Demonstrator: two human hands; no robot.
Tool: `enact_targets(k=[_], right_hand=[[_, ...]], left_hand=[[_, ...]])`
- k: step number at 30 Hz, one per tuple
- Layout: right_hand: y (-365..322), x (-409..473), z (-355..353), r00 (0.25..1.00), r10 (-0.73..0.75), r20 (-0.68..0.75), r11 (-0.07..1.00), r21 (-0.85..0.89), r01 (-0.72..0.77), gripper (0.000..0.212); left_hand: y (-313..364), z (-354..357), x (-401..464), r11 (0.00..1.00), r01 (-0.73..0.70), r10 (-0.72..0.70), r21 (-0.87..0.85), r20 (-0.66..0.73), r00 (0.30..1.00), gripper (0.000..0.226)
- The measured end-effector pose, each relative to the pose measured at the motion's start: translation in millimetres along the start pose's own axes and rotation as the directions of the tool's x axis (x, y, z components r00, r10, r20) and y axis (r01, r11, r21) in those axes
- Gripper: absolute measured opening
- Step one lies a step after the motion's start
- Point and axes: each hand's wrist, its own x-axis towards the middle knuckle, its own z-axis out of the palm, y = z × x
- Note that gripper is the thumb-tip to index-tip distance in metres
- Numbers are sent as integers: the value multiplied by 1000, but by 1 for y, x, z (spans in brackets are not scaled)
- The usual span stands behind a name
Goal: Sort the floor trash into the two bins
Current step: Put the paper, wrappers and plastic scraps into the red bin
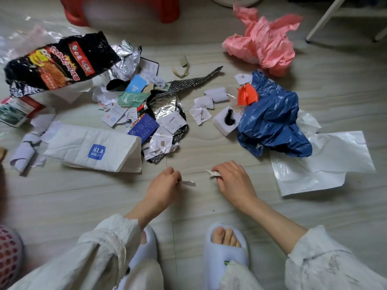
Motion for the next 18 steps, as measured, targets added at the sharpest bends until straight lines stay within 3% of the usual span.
enact_targets(k=[2, 4, 8, 11, 13, 15, 18], right_hand=[[-18, 8, -12, 1000, -12, -11, 1000, 28, 12, 28], [-42, 17, -26, 998, -56, -29, 997, 44, 57, 26], [-117, 34, -70, 966, -229, -116, 973, 9, 232, 29], [-184, 43, -109, 900, -432, -68, 902, -47, 429, 23], [-236, 46, -133, 846, -533, 11, 843, -79, 532, 18], [-287, 44, -150, 795, -598, 102, 792, -74, 606, 23], [-368, 38, -158, 735, -674, 73, 736, -9, 677, 24]], left_hand=[[-2, -28, -13, 994, -93, 101, 59, -155, 983, 7], [-2, -62, -35, 968, -170, 210, 185, -224, 952, 23], [-14, -123, -101, 960, -154, 245, 236, -431, 869, 19], [-42, -152, -152, 988, -43, 124, 145, -615, 779, 5], [-63, -168, -189, 997, 40, 19, 73, -673, 739, 13], [-86, -183, -227, 992, 125, -67, 28, -721, 690, 6], [-119, -204, -288, 957, 279, -239, -77, -752, 614, 9]])
